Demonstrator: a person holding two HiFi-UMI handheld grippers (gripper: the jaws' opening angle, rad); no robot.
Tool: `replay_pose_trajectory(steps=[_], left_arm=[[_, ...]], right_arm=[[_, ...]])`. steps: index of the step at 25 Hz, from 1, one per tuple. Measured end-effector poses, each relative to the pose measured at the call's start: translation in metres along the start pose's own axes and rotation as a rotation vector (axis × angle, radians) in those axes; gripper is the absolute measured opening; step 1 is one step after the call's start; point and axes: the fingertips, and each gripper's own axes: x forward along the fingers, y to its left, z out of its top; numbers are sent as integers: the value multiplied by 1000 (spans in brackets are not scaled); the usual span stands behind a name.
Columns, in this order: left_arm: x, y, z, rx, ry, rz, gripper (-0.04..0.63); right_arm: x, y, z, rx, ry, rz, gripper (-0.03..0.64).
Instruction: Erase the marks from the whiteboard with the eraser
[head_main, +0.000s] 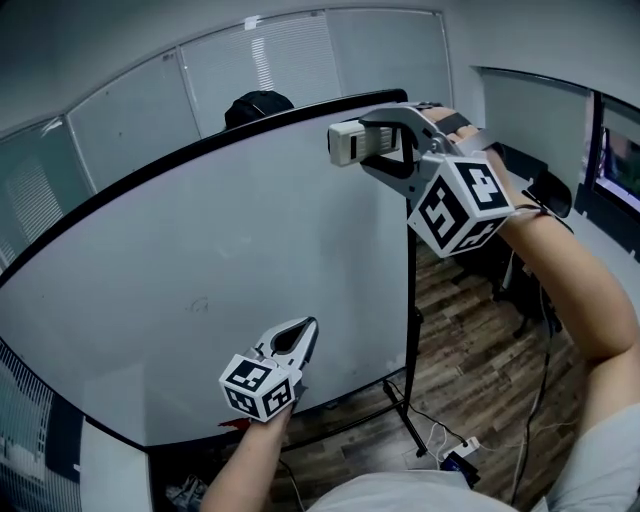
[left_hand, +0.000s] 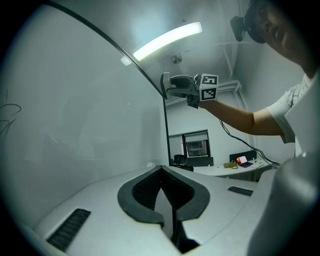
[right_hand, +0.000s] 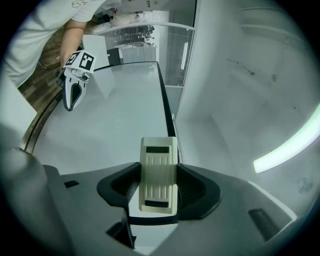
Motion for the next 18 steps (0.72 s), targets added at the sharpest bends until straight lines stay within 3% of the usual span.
replay_pose_trajectory(steps=[8, 18], left_arm=[[9, 6, -35, -33, 10, -4, 8], [32, -6, -31, -59, -28, 66, 8]], right_arm=[[21, 5, -25, -34, 52, 32, 233], [26, 5, -27, -96, -16, 41, 233]])
